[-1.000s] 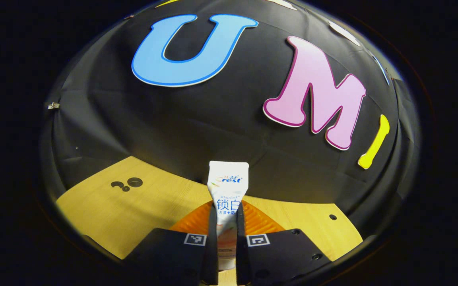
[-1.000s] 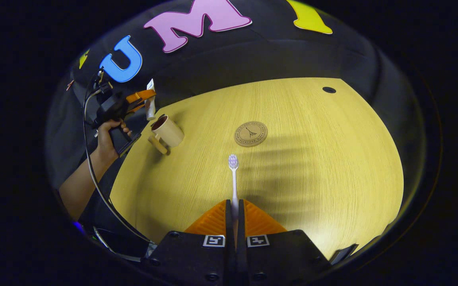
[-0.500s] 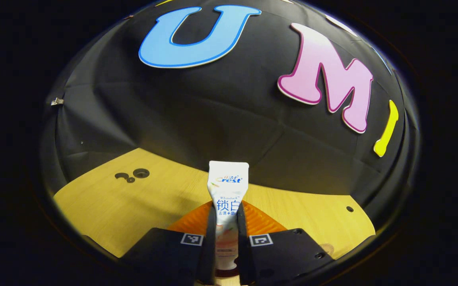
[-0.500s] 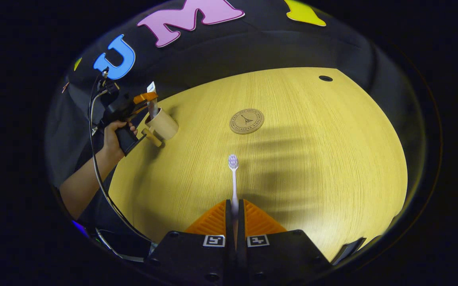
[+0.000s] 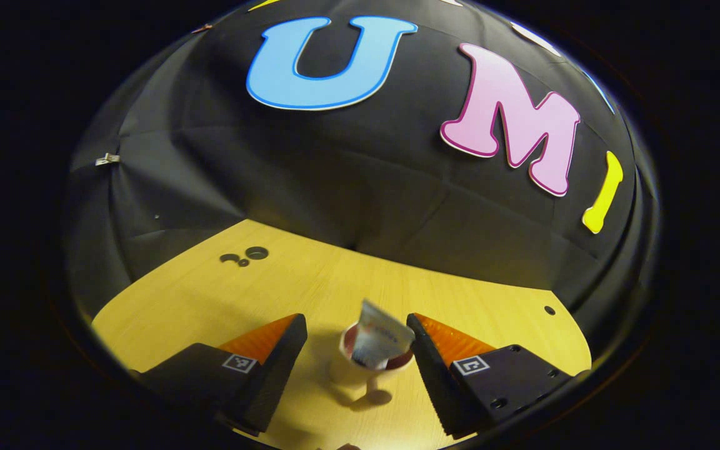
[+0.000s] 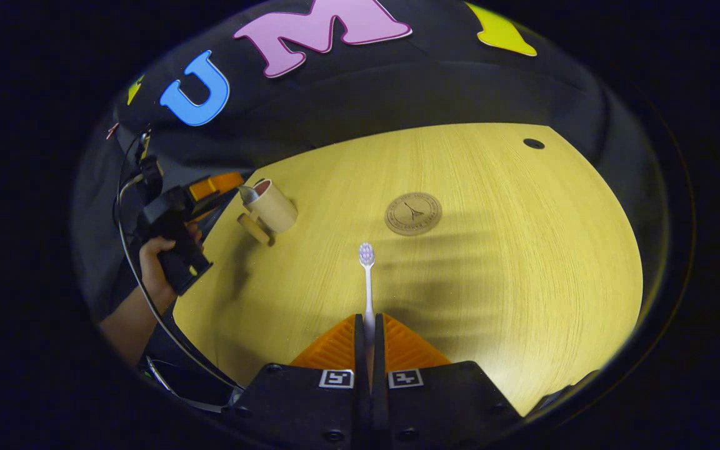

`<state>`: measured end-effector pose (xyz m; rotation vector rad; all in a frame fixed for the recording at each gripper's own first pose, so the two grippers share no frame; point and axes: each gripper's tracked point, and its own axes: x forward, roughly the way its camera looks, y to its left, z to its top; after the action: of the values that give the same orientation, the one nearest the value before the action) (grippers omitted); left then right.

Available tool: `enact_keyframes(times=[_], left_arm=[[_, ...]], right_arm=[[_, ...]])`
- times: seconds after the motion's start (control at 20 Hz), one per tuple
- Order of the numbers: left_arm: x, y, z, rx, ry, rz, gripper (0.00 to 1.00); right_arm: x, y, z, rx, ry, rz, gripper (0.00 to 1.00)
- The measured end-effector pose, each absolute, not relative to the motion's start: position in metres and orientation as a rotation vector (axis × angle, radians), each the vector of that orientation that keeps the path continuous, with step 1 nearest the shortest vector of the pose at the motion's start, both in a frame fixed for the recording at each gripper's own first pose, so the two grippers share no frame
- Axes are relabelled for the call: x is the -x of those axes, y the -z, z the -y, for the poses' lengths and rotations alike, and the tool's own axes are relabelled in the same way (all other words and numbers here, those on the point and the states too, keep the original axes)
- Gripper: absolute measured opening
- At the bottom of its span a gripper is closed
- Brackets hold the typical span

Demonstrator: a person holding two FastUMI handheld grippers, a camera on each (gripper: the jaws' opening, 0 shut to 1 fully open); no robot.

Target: Put the toothbrush and toothpaste on the desktop into the cup, then pick up the cup and place it on the coaster on the desktop.

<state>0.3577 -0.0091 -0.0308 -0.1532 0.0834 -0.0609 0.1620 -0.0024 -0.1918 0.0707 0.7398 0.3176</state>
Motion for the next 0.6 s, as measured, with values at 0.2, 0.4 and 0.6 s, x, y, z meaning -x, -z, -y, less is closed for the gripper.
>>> enact_keyframes(times=[0.2, 0.4, 0.6], left_arm=[[-0.297, 0.054, -0.003, 0.123, 0.06, -0.121, 0.98], [-0.243, 0.081, -0.006, 0.116, 0.078, -0.177, 0.98], [-0.209, 0.101, -0.011, 0.147, 0.069, -0.221, 0.98]], right_arm=[[-0.192, 0.168, -0.033, -0.068, -0.371, -0.675, 0.05], [-0.219, 0.143, -0.071, -0.048, -0.432, -0.605, 0.05], [-0.24, 0.125, -0.107, -0.03, -0.483, -0.549, 0.05]])
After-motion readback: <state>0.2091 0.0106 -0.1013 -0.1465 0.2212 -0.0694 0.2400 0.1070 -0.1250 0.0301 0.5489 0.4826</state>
